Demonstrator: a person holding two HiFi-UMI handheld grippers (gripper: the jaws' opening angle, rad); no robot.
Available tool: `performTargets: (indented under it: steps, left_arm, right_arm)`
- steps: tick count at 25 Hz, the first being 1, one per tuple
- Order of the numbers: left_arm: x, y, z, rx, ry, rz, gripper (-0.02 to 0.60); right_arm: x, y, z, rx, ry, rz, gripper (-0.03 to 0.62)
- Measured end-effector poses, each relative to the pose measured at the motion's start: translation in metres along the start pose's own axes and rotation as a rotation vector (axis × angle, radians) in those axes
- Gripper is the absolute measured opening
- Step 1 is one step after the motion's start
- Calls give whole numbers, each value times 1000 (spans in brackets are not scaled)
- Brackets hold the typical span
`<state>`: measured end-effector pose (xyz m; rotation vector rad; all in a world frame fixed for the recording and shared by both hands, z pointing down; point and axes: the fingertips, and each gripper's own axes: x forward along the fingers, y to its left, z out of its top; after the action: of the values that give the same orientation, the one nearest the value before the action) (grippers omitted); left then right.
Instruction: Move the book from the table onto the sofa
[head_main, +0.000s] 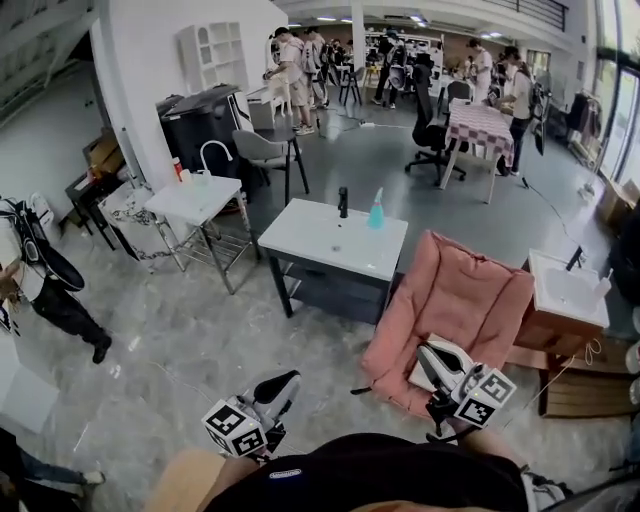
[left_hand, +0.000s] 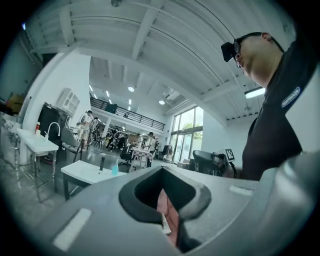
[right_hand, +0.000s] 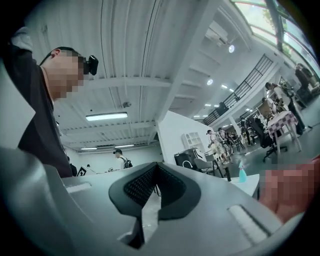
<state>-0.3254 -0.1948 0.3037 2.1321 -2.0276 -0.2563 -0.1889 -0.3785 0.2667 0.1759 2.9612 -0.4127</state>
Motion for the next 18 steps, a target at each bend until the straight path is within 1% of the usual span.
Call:
performTargets:
  steps: [3,5,8,11,13,15,18]
  left_arm:
    - [-12,-3,3,24,-12,55,3]
    - [-13,-13,7,37,-34,69,3]
    - [-7,-29,6,52,-46,77,3]
    - [-2,-38,4,55,-44,86,3]
    - [3,-40,7,52,-64,90,3]
    - [11,-43,13,56,-75,92,3]
    - [27,-49,15,68,-55,86,3]
  right_arm:
    - [5,2,0,-17,5,45,29]
    - [4,1,2,-17,10,64,29]
    - [0,-6,13,-35,4,87,28]
    - [-5,-16,23,-88,18,96,28]
    - [-8,-25,33,-114,14,99,28]
    - [-12,-35,46,-114,-7,100,28]
    - [-26,-45,57,-95,-20,91,28]
